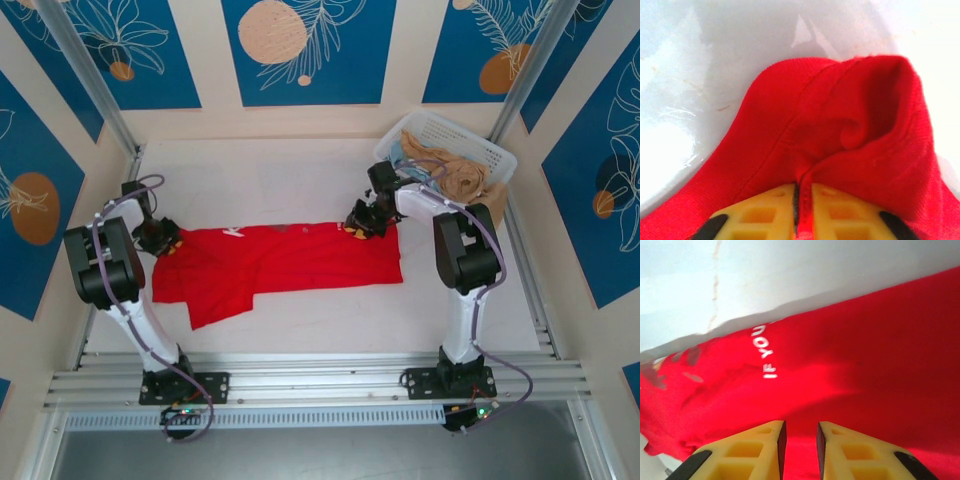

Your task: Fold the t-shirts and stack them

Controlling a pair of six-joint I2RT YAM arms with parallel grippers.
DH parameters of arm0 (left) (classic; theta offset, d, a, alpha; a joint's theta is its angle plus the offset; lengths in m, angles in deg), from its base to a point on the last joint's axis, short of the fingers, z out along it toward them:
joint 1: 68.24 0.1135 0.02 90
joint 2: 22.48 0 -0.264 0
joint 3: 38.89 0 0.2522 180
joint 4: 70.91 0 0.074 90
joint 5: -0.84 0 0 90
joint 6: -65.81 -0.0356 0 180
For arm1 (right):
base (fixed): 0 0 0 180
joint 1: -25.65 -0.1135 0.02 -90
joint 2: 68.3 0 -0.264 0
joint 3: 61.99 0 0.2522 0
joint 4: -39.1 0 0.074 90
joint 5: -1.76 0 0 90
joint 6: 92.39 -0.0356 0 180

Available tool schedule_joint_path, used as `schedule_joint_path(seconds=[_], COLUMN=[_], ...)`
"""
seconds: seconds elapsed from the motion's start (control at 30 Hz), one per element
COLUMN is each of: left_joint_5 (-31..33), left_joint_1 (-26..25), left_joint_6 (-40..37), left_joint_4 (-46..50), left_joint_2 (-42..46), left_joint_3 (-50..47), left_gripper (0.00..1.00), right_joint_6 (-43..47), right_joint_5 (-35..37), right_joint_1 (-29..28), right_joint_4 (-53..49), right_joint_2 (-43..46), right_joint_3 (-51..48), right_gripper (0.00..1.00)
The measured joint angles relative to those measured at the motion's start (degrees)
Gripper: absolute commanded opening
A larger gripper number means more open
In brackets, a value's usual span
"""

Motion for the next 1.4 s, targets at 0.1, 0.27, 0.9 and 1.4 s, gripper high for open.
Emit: schedule_joint_path(seconds=[0.1, 0.27, 0.9, 1.4], left_joint_5=[0.98, 3.78, 0.92, 2.34], left_joint_1=[0.00, 0.11, 0.52, 0.52], left_joint_6=[-0.63, -1.81, -3.39, -7.48], left_joint_4=[0.09, 1.77, 2.75, 2.82], left_joint_2=[1.25, 5.05, 10.56, 9.81], left_joint_3=[-0.44, -1.36, -6.51, -8.50], left_gripper=[0.00, 0.00, 0.33, 0.33], right_joint_6=[-0.17, -0.61, -1.25, -1.25], right_joint_5=[1.42, 3.56, 5.07, 5.07], right_joint_1=[0.24, 0.37, 0.35, 0.13], right_joint_4=[-1.40, -3.74, -6.56, -6.60], right_joint_2=[-1.11, -2.16, -3.74, -3.74], right_joint_3=[0.44, 0.98, 3.17, 3.23], right_gripper=[0.25, 0.24, 0.24, 0.24])
